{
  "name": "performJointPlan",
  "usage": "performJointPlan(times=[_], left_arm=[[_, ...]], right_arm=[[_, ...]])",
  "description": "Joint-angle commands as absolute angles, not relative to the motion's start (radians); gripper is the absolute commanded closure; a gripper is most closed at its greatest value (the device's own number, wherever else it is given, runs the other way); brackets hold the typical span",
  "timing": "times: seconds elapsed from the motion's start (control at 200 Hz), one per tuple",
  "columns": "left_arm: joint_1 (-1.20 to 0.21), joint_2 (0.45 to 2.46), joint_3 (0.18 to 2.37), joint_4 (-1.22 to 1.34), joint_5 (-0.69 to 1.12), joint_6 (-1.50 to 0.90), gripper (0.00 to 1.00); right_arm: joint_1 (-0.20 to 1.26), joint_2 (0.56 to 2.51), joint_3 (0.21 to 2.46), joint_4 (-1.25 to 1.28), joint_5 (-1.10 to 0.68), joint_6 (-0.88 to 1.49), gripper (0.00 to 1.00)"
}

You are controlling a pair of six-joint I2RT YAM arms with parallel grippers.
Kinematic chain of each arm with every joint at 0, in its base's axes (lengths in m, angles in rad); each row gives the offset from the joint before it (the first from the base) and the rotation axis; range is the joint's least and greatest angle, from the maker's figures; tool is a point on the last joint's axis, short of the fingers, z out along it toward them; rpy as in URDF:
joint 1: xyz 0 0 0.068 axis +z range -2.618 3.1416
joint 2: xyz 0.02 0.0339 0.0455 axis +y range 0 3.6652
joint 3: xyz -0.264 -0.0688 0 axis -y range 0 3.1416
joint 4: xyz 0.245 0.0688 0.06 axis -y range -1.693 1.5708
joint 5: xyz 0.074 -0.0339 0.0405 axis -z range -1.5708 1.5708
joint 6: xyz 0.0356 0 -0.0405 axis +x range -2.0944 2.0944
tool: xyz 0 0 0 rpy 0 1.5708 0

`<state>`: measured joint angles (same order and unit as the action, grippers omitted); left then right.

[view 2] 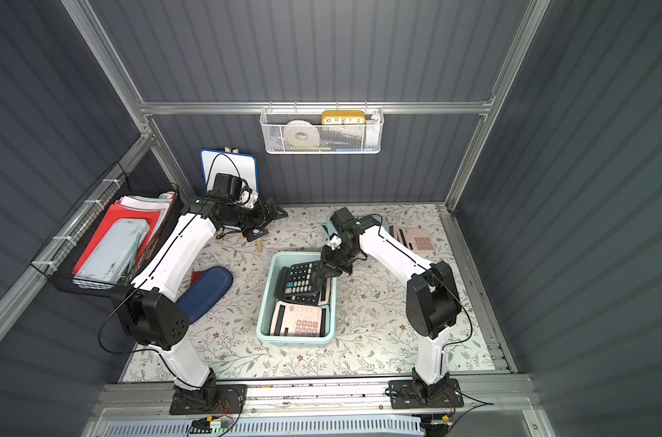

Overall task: Put the calculator in the storage box
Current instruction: Place the calculator in the storage box.

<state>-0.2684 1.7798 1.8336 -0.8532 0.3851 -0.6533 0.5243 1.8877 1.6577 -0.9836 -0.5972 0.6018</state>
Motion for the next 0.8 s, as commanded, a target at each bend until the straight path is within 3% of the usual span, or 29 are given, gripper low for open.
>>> performJointPlan(times=[0.0, 0.505, 0.795], left_arm=[[-0.267, 1.776, 1.845, -0.855, 0.400, -0.627, 0.01], [-0.265, 1.798, 1.836, -0.898, 0.369, -0.617, 0.01], [-0.265, 1.885, 1.881, -0.997, 0.375, -0.580, 0.01]], right_arm=[[0.527, 1.882, 1.714, -1.054, -0.553, 0.562, 0.70], [0.507, 1.885, 1.856, -1.128, -0.457, 0.567, 0.67], [0.441, 1.824, 1.790, -1.014, -0.440, 0.655, 0.50]])
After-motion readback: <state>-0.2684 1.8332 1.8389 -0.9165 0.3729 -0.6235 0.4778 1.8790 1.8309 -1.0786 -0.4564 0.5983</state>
